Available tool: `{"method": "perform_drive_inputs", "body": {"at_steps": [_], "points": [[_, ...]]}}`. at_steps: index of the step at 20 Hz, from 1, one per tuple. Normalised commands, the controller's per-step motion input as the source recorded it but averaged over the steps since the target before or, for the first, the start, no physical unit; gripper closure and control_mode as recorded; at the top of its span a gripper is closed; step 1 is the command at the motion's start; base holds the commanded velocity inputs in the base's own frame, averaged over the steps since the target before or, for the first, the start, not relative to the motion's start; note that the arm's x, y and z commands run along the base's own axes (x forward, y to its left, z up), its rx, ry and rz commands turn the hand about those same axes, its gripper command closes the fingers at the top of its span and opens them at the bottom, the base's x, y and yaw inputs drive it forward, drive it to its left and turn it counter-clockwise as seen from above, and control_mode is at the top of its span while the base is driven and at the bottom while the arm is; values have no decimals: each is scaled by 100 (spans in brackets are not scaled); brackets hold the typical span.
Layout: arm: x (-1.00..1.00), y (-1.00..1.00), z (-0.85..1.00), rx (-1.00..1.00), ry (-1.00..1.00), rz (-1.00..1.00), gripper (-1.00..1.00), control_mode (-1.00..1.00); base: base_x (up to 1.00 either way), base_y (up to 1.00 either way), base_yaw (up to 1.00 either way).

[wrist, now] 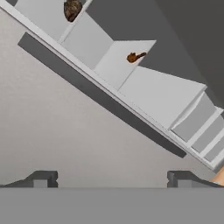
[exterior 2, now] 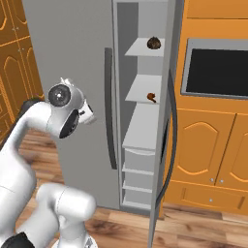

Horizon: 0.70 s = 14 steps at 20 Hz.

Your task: There's a chicken drumstick in the fridge that needs to be moved to the freezer for freezing. Pick up the chicken drumstick from the fridge, place it on any shelf in the freezer, and close the fridge and freezer doors when done.

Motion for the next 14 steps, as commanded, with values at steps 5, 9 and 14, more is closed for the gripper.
{"method": "perform_drive_inputs", "body": {"at_steps": [5,9,14], "points": [[-100,-6,-11,-4,4,0,-100,-100,0,0,0],[-97,-23,-40,-8,3,0,-100,-100,0,0,0],[-59,-61,-33,-3,0,4,-100,-100,0,0,0]]}}
